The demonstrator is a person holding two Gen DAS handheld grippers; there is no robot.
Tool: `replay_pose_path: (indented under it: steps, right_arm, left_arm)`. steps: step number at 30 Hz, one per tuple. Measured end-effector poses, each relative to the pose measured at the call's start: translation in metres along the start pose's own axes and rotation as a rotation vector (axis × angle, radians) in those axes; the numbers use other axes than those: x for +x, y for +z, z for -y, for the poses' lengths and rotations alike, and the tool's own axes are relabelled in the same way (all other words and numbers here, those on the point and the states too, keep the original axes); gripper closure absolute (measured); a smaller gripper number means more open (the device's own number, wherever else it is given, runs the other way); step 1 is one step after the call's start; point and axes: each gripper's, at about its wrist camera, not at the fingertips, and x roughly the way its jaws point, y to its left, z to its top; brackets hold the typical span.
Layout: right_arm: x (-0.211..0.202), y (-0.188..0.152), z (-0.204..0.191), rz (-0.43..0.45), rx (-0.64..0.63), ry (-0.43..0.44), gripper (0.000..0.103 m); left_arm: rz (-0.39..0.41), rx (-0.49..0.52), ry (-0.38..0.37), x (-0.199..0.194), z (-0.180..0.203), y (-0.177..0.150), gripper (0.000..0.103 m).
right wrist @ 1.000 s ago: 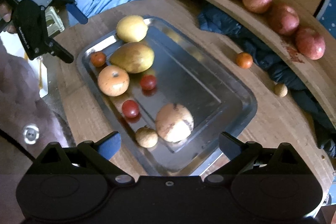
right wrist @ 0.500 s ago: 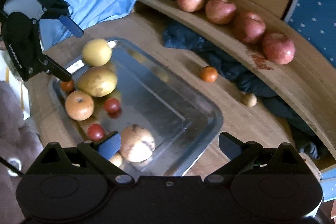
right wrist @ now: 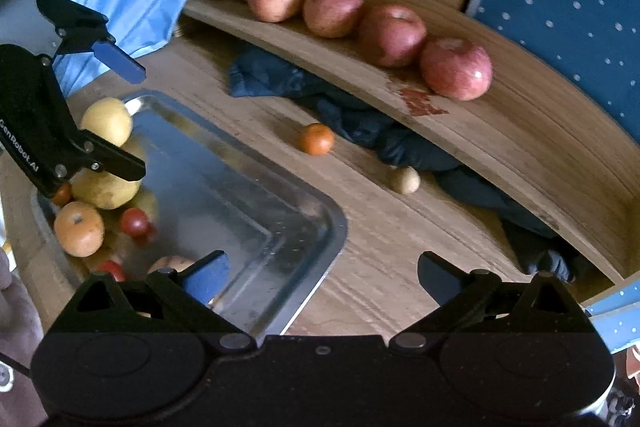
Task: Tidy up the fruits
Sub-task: 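Reach the right tool to a small brown fruit while the left tool reaches a tangerine, then close the right tool on the brown fruit while the left tool grips the tangerine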
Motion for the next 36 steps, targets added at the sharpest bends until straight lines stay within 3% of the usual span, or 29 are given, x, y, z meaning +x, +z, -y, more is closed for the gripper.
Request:
replay_pose_path:
  steps: [8,16,36]
  right_arm:
    - [0.012,0.002,0.017,0.003,0.055,-0.036,0.003]
    - [0.028,0.005,0.035,-0.005,0.129,-0.080,0.003]
    - [0.071,0.013,0.077,-0.006,0.223,-0.108,0.004]
  left_arm:
    - [0.006,-0.116,0.035,0.018,-0.010,0.023,0.000]
    - [-0.031,-0.251,0.010,0.044,-0.014,0.044,0.000]
    - [-0.110,-0.312,0.029,0.105,0.007,0.070,0.000]
